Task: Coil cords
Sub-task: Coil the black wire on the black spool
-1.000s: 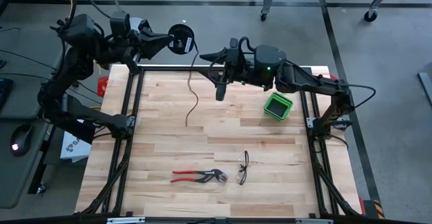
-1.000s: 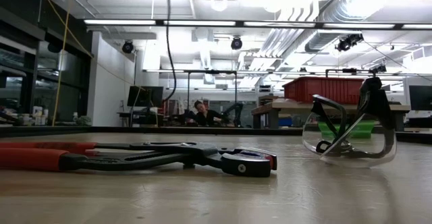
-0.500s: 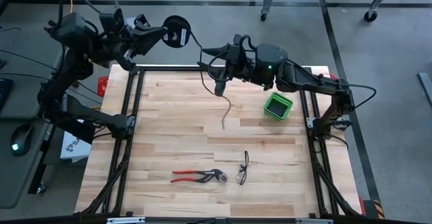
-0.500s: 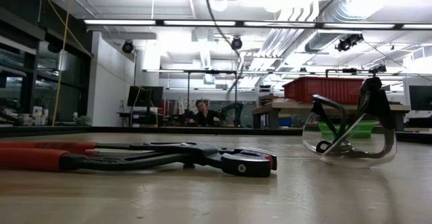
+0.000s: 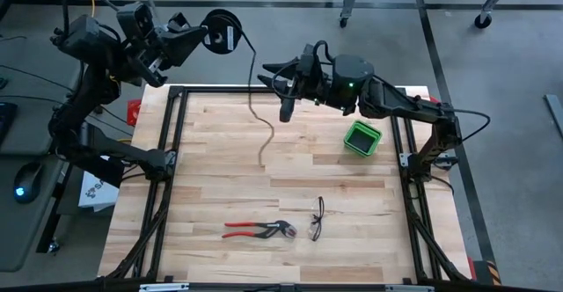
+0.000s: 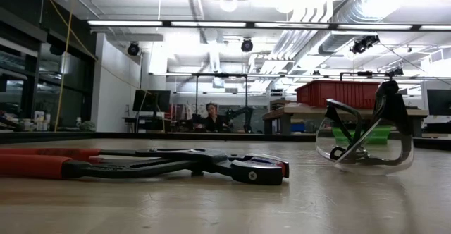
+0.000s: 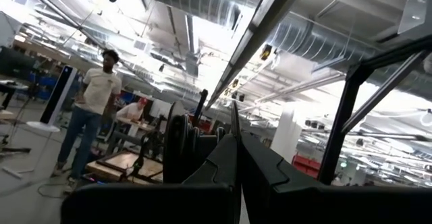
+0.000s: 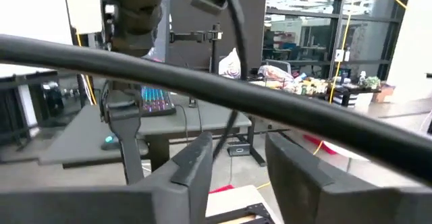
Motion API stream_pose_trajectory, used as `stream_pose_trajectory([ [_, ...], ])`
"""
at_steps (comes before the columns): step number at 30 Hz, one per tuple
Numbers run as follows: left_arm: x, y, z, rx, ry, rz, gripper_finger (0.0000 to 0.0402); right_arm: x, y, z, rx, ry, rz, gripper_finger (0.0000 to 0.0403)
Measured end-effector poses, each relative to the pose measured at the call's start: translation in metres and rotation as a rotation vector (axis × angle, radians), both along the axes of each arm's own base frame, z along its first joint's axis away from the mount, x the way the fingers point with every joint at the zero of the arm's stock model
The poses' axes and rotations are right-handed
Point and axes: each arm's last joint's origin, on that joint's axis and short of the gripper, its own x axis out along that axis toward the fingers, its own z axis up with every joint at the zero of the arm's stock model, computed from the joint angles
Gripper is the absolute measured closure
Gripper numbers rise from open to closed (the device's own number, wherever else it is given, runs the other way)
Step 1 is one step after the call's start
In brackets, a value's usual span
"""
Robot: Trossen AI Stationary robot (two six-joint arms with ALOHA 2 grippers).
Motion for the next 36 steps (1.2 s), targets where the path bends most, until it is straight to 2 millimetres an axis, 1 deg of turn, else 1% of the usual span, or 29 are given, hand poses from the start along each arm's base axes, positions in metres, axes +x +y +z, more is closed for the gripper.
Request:
stream_pose_trajectory([
  [2,0.001,0.0,0.0,0.0,0.001,0.0,0.0402,0.0,-0.004,0.001,0.043,-0.026,-0.007,0.0286],
  [5,0.003,0.001,-0.001,-0.008,0.006,-0.004,0.0402,0.0,-0.006,0.003,0.09,-0.066,0.018,0.0288],
  [9,0.004,0.001,-0.001,-0.008,0.007,-0.003,0.0401,0.0,-0.003,0.006,0.121,-0.101,0.108,0.0279],
  [12,0.005,0.001,-0.001,-0.007,0.002,-0.004,0.0401,0.001,-0.001,0.006,0.13,-0.108,0.143,0.027],
  [20,0.005,0.001,0.001,-0.007,-0.028,-0.008,0.0402,-0.001,-0.01,0.006,0.127,-0.117,0.037,0.0247],
  [29,0.012,0.003,-0.001,-0.009,-0.022,-0.009,0.0401,-0.001,-0.01,0.008,0.144,-0.132,0.122,0.0245],
  [36,0.017,0.004,0.0,-0.011,-0.044,-0.013,0.0402,0.0,-0.01,0.005,0.147,-0.105,0.107,0.0245],
])
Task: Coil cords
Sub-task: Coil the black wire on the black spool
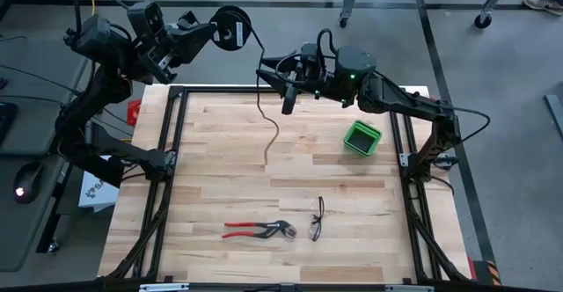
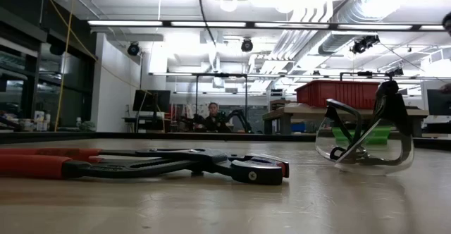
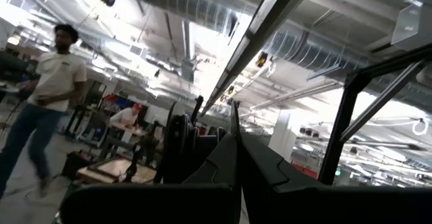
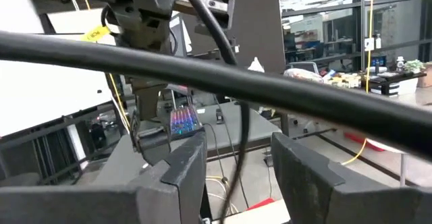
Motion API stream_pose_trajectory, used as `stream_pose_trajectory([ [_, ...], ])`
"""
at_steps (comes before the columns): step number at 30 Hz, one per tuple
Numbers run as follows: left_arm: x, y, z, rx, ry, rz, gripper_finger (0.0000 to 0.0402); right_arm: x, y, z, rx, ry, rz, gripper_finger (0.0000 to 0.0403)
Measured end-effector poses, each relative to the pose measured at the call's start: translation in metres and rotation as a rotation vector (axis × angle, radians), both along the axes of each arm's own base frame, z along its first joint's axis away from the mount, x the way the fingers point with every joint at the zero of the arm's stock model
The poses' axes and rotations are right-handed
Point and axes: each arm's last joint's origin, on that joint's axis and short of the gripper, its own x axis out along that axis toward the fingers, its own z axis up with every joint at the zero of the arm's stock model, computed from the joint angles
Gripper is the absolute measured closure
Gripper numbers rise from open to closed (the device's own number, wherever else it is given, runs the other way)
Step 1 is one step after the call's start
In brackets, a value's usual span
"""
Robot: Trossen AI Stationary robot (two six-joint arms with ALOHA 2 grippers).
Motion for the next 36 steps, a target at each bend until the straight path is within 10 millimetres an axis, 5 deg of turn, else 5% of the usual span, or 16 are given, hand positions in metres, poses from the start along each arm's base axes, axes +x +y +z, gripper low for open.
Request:
stream_pose_trajectory([
  [12,-0.001,0.0,0.001,0.004,-0.015,0.0,0.0402,0.0,0.0,0.002,0.017,-0.024,-0.013,0.0292],
  [25,0.004,0.001,0.0,-0.01,-0.014,-0.009,0.0402,0.0,0.0,0.002,0.019,-0.026,-0.005,0.0299],
  [31,0.002,0.001,0.002,-0.004,-0.037,-0.006,0.0402,0.0,0.002,0.002,-0.006,-0.023,-0.027,0.0388],
  [36,0.008,0.004,0.0,-0.061,-0.043,0.045,0.0401,0.001,0.017,0.009,-0.04,-0.095,-0.001,0.0399],
])
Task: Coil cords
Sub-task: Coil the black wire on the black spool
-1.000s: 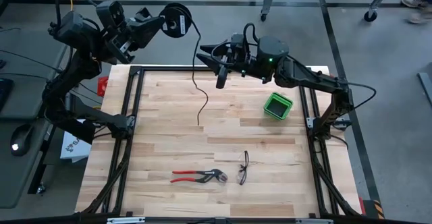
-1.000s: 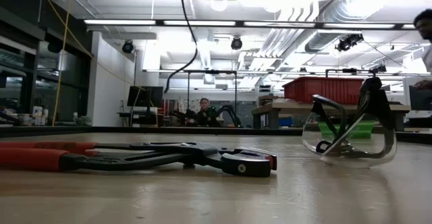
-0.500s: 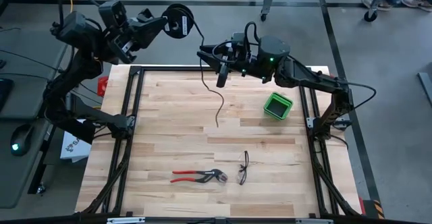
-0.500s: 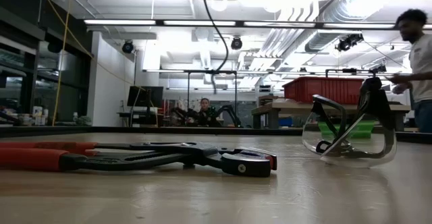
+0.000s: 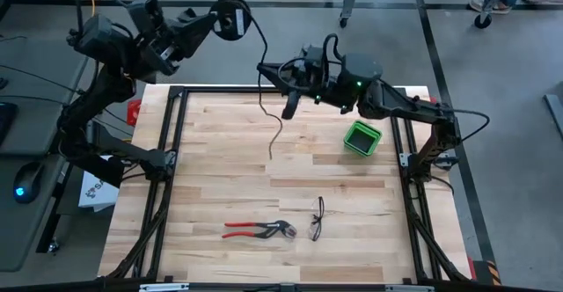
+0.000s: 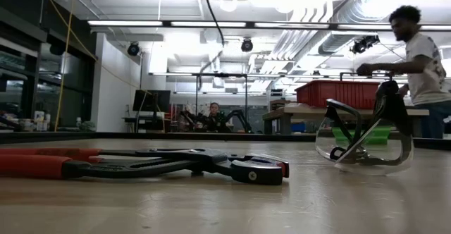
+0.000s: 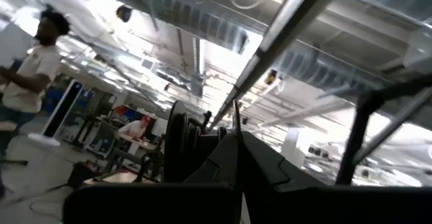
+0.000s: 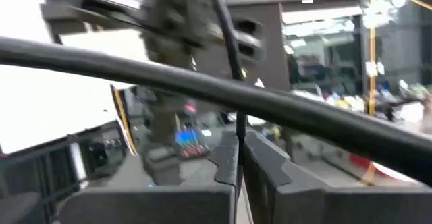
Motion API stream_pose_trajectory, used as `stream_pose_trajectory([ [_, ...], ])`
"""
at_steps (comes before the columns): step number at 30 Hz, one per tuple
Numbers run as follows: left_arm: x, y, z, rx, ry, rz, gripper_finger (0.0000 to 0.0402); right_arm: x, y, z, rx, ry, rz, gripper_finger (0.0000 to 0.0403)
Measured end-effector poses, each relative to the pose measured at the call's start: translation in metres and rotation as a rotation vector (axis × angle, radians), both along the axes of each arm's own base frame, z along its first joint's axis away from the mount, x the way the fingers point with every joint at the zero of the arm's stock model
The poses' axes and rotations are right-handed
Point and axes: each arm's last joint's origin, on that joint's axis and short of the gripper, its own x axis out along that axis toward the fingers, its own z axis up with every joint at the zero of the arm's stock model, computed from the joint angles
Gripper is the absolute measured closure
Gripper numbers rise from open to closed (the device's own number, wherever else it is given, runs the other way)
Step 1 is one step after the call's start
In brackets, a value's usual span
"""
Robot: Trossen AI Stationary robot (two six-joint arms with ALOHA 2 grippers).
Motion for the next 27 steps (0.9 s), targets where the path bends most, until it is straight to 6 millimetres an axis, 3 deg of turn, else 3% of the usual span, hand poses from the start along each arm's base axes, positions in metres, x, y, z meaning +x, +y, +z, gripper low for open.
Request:
stream_pose_trajectory([
  [15,0.057,0.013,-0.022,-0.473,-0.005,-0.308,0.0402,0.023,0.008,-0.012,-0.019,-0.062,0.034,0.0402],
  [27,0.071,0.003,-0.031,-0.596,0.044,-0.409,0.0402,0.022,0.004,-0.009,-0.067,-0.09,-0.019,0.0403],
])
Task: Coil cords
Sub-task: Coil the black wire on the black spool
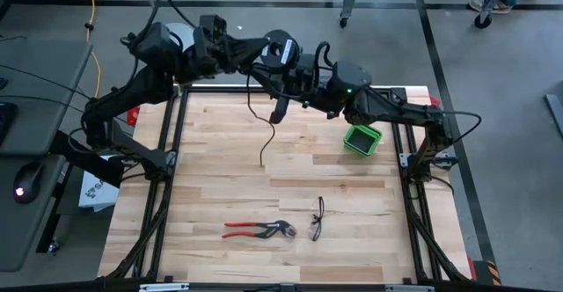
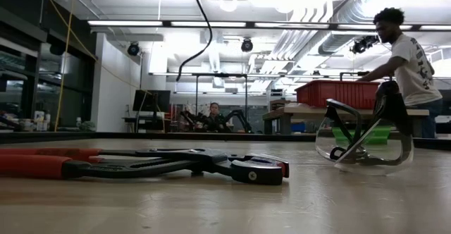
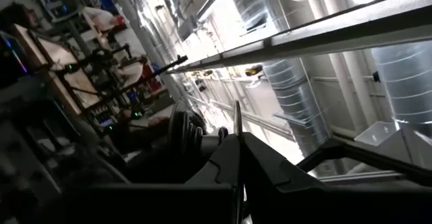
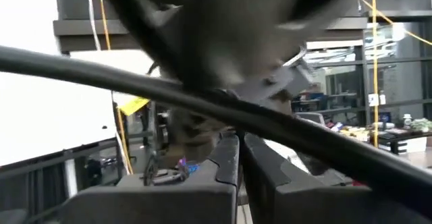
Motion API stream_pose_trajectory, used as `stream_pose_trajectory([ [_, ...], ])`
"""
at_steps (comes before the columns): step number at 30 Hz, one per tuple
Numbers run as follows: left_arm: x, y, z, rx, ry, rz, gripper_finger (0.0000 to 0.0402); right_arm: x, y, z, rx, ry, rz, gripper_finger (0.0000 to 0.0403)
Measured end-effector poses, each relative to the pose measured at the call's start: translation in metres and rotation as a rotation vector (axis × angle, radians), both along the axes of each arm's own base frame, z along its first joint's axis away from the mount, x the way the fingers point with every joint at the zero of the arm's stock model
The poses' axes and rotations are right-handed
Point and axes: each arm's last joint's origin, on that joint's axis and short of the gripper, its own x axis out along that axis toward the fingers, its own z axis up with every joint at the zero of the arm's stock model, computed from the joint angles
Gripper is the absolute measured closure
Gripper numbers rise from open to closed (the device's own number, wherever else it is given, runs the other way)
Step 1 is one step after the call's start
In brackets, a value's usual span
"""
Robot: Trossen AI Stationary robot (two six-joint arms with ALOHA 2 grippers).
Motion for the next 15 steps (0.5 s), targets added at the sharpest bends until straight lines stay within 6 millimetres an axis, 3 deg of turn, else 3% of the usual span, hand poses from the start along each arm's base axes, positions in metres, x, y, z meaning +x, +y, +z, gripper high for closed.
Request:
stream_pose_trajectory([
  [15,-0.003,-0.026,-0.008,-0.101,0.136,-0.153,0.0402,-0.001,-0.012,0.001,-0.047,-0.005,-0.033,0.0403],
])
